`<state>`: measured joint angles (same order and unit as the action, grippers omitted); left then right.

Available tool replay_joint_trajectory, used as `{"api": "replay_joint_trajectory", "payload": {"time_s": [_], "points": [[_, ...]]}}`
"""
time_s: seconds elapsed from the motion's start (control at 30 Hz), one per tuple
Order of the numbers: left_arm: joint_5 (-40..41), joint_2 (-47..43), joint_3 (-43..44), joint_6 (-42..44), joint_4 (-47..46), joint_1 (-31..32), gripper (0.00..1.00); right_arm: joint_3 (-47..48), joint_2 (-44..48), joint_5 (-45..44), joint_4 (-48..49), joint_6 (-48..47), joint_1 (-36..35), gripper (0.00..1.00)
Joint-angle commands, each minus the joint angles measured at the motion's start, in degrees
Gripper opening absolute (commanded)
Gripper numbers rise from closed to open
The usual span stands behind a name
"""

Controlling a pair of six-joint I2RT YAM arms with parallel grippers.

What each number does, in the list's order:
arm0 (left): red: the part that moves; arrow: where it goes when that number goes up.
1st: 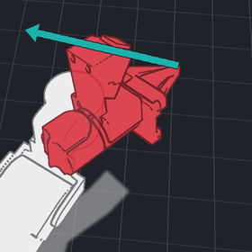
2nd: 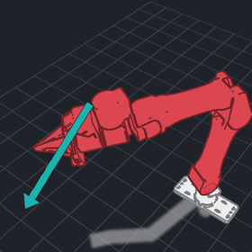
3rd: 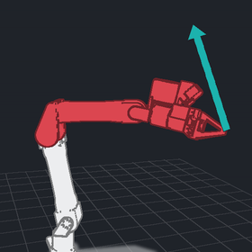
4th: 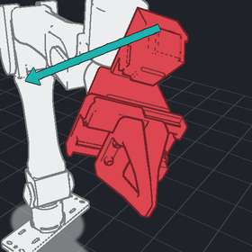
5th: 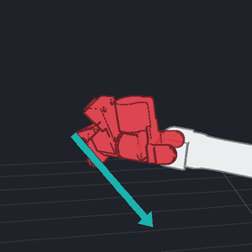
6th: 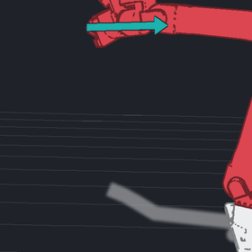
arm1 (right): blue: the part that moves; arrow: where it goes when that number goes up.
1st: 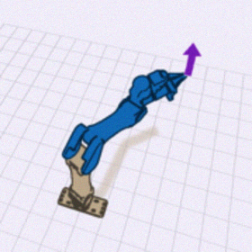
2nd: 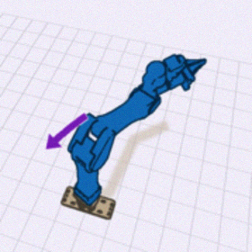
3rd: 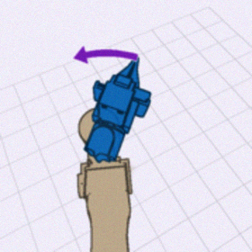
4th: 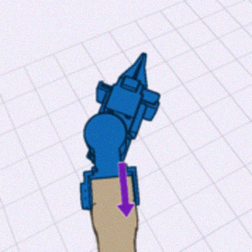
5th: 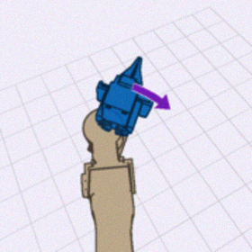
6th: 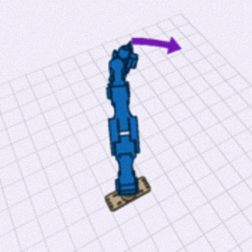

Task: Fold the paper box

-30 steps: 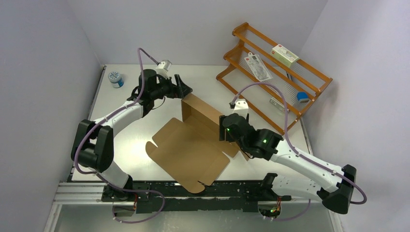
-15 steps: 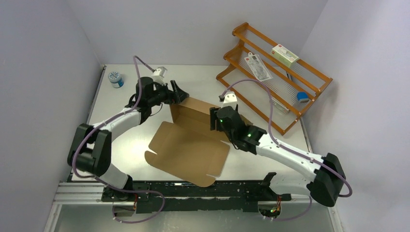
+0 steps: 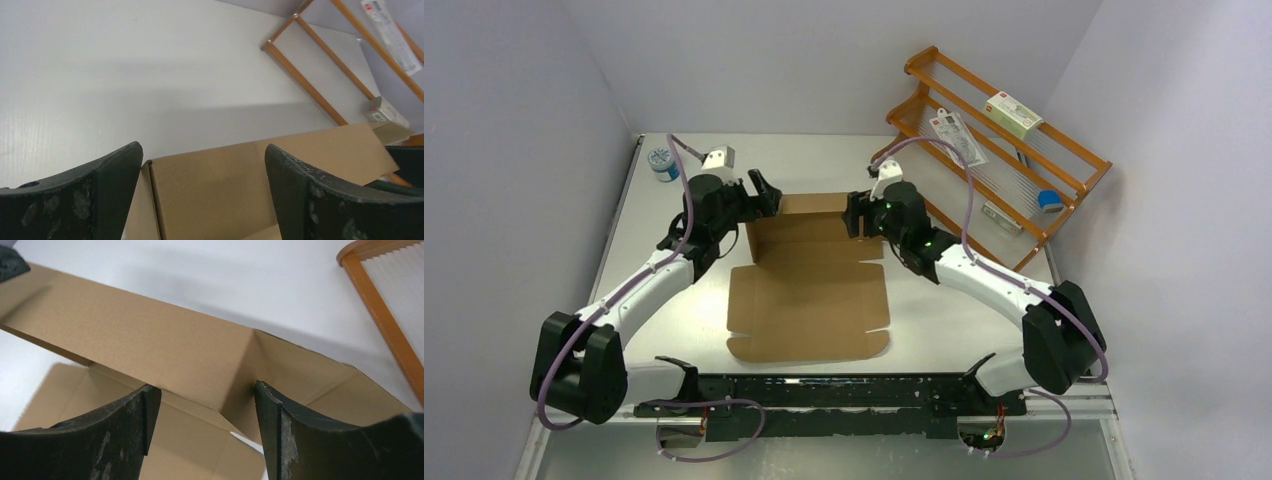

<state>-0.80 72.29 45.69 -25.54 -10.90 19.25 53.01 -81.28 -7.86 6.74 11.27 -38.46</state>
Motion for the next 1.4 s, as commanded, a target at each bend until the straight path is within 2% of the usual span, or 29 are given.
{"api": "replay_joint_trajectory", "payload": {"time_s": [0.0, 0.23, 0.4, 0.5, 0.73, 0.97, 1.07, 1.37], "points": [[6.5, -0.1, -1.8, 1.0, 0.7, 0.5, 0.97, -1.4, 1.9, 9.6, 4.9, 0.0, 4.4, 0.73], [8.5, 1.8, -1.5, 1.6, 0.7, 0.3, 0.97, -6.7, 7.8, 14.2, 7.2, -0.4, 6.6, 0.79], [9.7, 1.3, -0.6, 2.6, 1.6, 0.2, 0.97, -13.3, 11.8, 6.1, 10.6, 1.8, 9.2, 0.82], [9.4, 1.3, -0.1, 2.9, 1.6, 0.2, 0.97, -16.9, 11.5, 6.7, 14.1, 6.3, 12.3, 0.80], [6.3, 3.2, 0.4, 3.1, 0.7, 0.1, 0.97, -21.7, 2.1, 7.5, 26.7, 15.1, 13.9, 0.78], [4.6, 3.8, 0.5, 3.5, 0.7, 0.2, 0.97, -22.4, -11.0, 2.7, 36.5, 21.5, 13.8, 0.71], [4.5, 3.3, 0.1, 3.6, 0.2, 0.2, 0.97, -22.8, -15.1, 3.2, 40.4, 22.5, 13.8, 0.70], [2.7, 2.9, -0.3, 3.5, -0.8, 0.2, 0.97, -20.7, -22.6, 5.4, 44.0, 21.4, 12.2, 0.63]]}}
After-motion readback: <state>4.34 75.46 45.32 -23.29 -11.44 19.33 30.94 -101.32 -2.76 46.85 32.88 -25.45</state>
